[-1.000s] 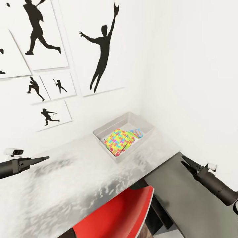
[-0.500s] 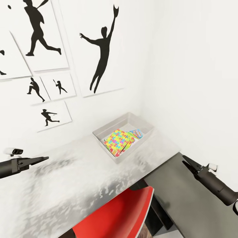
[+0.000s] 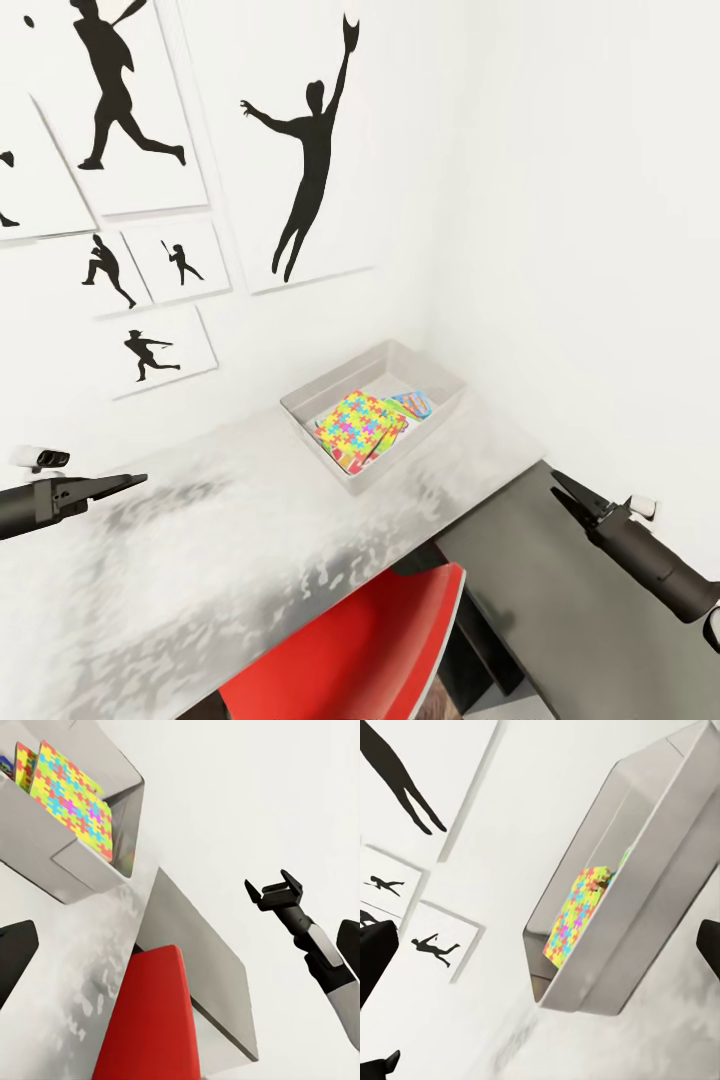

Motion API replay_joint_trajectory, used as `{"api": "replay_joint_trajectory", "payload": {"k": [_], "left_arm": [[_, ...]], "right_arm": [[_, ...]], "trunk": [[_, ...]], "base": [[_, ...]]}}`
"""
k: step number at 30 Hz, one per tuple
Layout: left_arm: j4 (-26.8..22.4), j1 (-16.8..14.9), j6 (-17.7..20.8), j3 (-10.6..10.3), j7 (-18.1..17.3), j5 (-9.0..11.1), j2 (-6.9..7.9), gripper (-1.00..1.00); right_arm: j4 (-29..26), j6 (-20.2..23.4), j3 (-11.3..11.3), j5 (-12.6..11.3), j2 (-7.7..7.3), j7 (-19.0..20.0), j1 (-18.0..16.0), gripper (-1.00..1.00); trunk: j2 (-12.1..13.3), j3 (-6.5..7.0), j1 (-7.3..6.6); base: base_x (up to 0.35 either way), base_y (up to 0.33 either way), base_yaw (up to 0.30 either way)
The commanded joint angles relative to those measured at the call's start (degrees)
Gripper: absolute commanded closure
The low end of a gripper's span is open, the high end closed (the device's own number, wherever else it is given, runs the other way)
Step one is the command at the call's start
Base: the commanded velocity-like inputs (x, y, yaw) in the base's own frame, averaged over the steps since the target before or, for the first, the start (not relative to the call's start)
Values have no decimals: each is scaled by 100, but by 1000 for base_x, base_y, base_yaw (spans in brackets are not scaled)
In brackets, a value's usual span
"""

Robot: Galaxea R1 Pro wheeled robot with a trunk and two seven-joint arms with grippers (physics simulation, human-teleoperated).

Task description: Put all the toys in the child's room - the three board games (two on the bed and one on the table), the two jigsaw puzzles on the table, and the tennis ball on the table - inside the toy box on the table in the child's room.

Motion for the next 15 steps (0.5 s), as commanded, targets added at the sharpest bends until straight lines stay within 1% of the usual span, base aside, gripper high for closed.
{"api": "replay_joint_trajectory", "payload": {"k": [1, 4, 9, 15], "left_arm": [[-1, -4, 61, -1, -23, -7, 2, -100], [-1, -4, 61, 2, -23, -10, 3, -100], [-1, -4, 61, 0, -23, -5, 3, -100], [-1, -4, 56, -1, -23, -18, 3, -100]], "right_arm": [[0, 36, -6, -21, 1, 3, -5, -100], [1, 36, -6, -23, 4, 3, -5, -100], [1, 36, -3, -19, 5, 3, -5, -100], [-6, 35, -4, -16, 30, 10, -5, -100]], "trunk": [[-11, -11, 3], [-11, -11, 3], [-11, -11, 3], [-11, 13, 3]], "base": [[-53, 0, 0], [-150, 0, 0], [-243, 0, 0], [-70, 0, 0]]}}
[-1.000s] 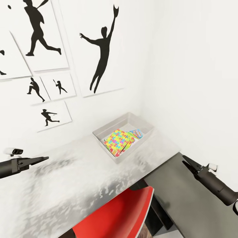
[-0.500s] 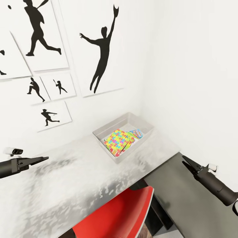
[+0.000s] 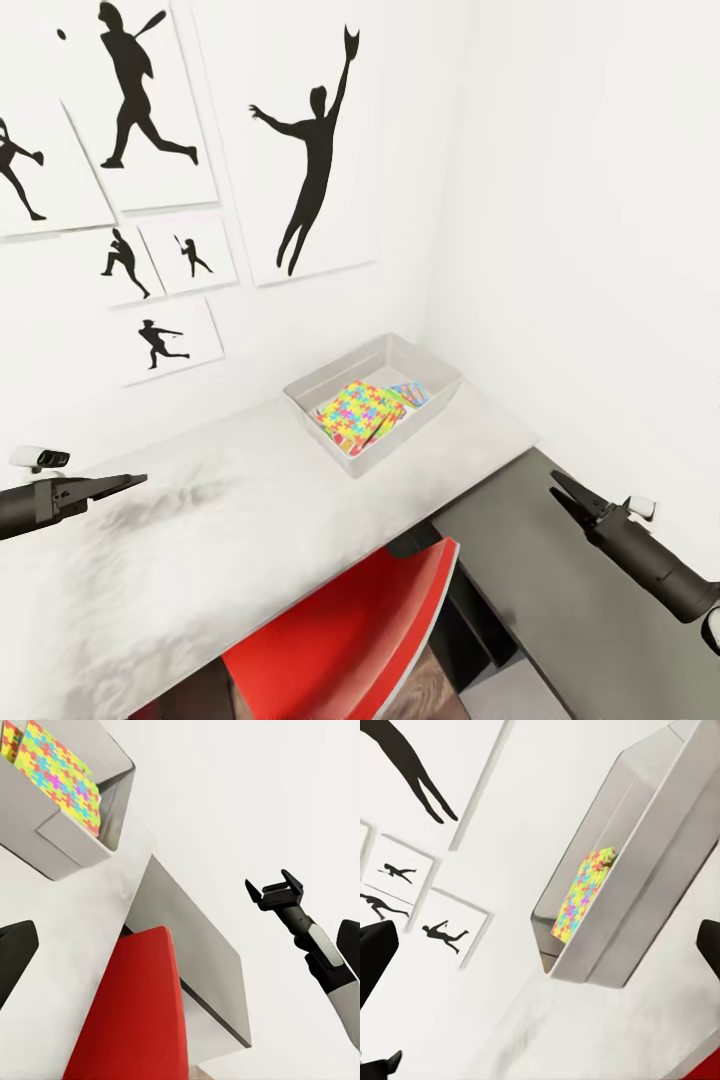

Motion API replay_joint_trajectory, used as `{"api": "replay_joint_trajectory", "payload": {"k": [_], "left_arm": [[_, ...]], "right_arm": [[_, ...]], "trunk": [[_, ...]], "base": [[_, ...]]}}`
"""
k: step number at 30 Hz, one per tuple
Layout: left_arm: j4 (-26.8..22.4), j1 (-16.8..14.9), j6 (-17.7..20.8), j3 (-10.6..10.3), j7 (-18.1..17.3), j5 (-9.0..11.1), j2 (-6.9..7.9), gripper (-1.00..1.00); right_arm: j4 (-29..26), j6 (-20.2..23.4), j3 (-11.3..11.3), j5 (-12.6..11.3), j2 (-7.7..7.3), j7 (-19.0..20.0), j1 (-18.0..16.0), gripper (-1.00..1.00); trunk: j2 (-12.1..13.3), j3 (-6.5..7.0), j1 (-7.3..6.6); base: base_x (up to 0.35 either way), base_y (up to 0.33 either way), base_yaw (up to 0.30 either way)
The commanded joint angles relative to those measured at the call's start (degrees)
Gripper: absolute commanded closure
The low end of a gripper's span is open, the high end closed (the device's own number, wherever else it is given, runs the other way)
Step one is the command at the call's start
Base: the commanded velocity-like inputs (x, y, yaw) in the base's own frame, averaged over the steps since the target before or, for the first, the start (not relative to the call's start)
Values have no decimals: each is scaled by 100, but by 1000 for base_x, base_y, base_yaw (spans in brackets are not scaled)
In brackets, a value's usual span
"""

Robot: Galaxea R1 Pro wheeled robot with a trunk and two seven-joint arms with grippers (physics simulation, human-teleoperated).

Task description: Put all the toys in the child's room - the three board games (two on the bed and one on the table), the two jigsaw puzzles on the table, and the tennis ball on the table - inside the toy box on the table in the child's room.

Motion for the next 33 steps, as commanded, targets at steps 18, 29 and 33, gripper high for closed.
{"api": "replay_joint_trajectory", "payload": {"k": [18, 29, 33], "left_arm": [[-1, -4, 51, -13, -23, 3, -7, -100], [-1, -4, 42, -16, -23, 2, -7, -100], [-1, -2, 36, -14, -23, -1, -7, -100]], "right_arm": [[7, 31, -7, -12, 63, 15, -5, -100], [7, 29, -7, -12, 64, 15, -5, -100], [7, 29, -7, -12, 64, 14, -5, -100]], "trunk": [[-11, 154, 3], [-11, 259, 3], [-11, 297, 3]], "base": [[-5, 0, 0], [0, 0, 0], [0, 0, 0]]}}
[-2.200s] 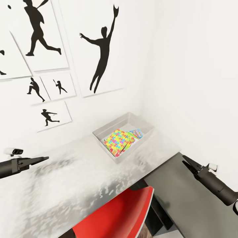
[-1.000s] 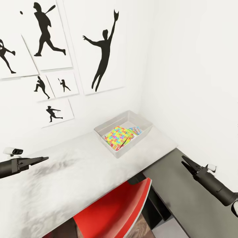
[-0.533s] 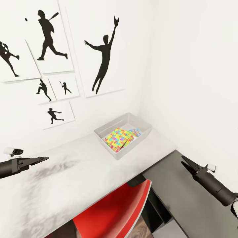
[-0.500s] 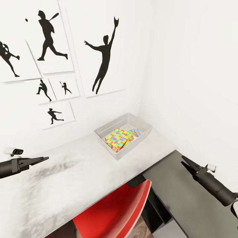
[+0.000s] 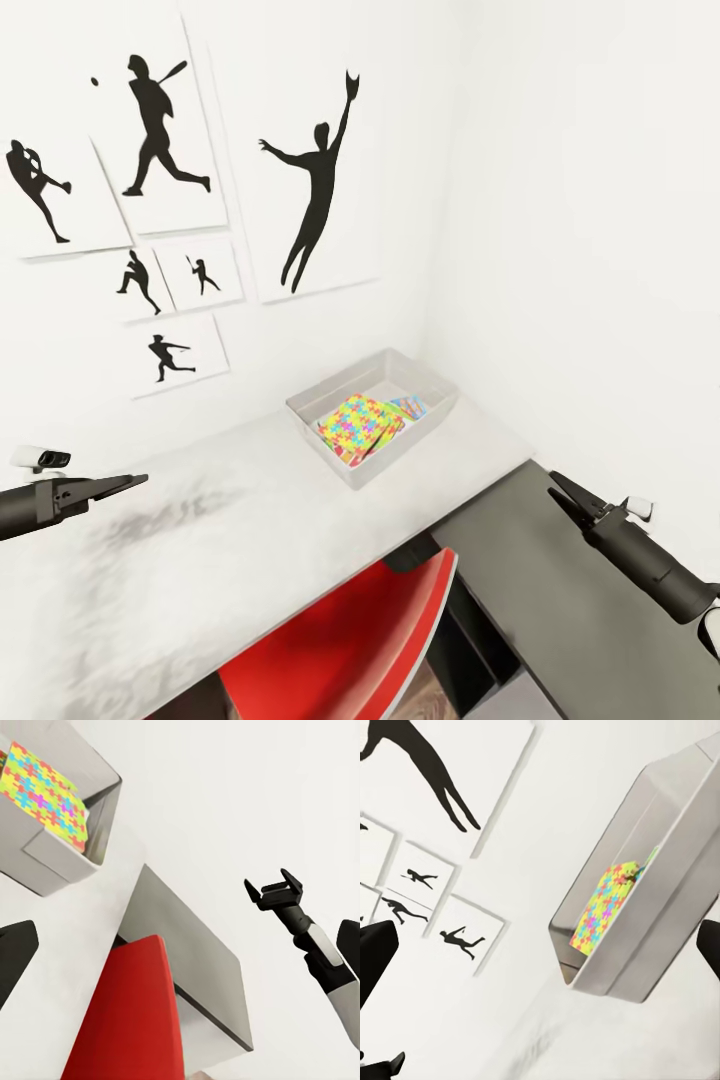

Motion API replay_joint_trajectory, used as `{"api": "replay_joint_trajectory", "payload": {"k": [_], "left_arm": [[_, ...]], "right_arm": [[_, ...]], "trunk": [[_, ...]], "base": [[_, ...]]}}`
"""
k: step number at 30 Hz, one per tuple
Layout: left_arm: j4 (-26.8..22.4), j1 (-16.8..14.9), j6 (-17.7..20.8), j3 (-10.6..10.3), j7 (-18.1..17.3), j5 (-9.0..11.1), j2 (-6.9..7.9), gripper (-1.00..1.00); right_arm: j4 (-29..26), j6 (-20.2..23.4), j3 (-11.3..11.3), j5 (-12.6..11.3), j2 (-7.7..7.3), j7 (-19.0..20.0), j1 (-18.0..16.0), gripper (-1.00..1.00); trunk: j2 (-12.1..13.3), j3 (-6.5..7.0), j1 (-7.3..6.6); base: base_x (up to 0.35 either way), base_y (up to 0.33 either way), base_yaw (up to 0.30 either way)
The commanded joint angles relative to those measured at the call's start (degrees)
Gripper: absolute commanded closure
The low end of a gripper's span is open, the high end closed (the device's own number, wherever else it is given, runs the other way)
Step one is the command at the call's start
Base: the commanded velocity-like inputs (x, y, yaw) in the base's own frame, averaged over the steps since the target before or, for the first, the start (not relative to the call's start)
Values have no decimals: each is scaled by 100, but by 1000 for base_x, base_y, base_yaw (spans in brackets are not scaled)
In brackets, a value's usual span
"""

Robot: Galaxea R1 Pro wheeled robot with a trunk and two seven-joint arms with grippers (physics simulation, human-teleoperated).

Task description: Put all the toys in the child's room - the three board games (two on the bed and one on the table), the two jigsaw puzzles on the table, and the tennis ball on the table - inside the toy box on the table in the child's room.

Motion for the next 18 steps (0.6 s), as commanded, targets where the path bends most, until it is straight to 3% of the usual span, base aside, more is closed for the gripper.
{"api": "replay_joint_trajectory", "payload": {"k": [1, 18], "left_arm": [[-1, -5, 60, -2, -23, -3, 2, -100], [-1, -5, 47, 2, -23, 2, -10, -100]], "right_arm": [[0, 36, -6, -19, 0, 4, -5, -100], [0, 36, -6, -19, 0, -3, -5, -100]], "trunk": [[-11, -1, 4], [-11, 161, 4]], "base": [[0, 0, 0], [0, 0, 0]]}}
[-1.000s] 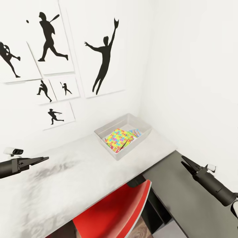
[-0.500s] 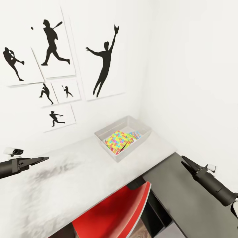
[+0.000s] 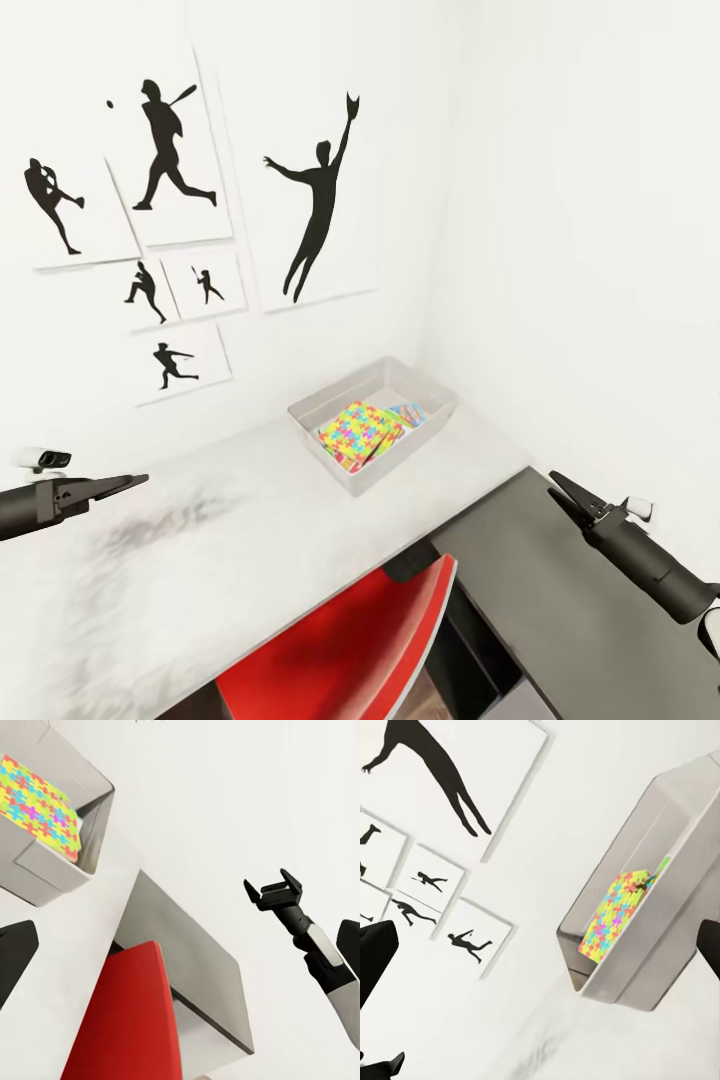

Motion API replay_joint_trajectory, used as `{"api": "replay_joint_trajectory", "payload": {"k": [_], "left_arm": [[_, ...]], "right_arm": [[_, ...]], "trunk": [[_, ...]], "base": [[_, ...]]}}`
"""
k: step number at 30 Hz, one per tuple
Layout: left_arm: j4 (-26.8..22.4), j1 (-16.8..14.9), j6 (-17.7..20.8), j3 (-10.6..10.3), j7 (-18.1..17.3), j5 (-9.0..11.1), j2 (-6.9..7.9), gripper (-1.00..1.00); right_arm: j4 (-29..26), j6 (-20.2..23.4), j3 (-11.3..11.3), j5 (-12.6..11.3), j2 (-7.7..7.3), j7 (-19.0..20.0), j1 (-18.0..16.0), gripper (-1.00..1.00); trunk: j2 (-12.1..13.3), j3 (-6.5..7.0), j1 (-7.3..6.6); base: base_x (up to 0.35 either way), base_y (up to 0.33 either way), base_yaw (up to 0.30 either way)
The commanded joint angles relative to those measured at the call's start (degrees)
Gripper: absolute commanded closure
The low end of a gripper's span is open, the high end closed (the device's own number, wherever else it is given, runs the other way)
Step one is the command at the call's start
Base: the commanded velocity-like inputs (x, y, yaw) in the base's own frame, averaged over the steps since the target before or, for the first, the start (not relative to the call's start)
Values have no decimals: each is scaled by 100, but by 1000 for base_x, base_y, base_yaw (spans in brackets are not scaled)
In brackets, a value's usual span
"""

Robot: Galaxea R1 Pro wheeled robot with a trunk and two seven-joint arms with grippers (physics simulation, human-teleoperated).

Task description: Put all the toys in the child's room - the three board games (two on the bed and one on the table), the two jigsaw puzzles on the table, and the tennis ball on the table - inside the toy box on the table in the child's room.

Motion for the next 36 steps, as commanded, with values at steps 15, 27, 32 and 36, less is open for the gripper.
{"api": "replay_joint_trajectory", "payload": {"k": [15, 27, 32, 36], "left_arm": [[-1, -3, 59, -5, -23, 0, -3, -100], [7, 0, 60, 1, -23, -38, 11, -100], [8, 1, 60, 1, -23, -43, 7, -100], [8, 1, 56, 1, -23, -53, 5, -100]], "right_arm": [[0, 30, -7, -19, 0, 3, -5, -100], [0, 28, -5, -19, 0, 3, -5, -100], [0, 28, -7, -19, 0, 3, -5, -100], [0, 28, -10, -19, 0, 6, -5, -100]], "trunk": [[-11, 132, 4], [-11, 246, 4], [-11, 294, 4], [-11, 332, 4]], "base": [[0, 0, 0], [0, 0, 0], [0, 0, 0], [0, 0, 0]]}}
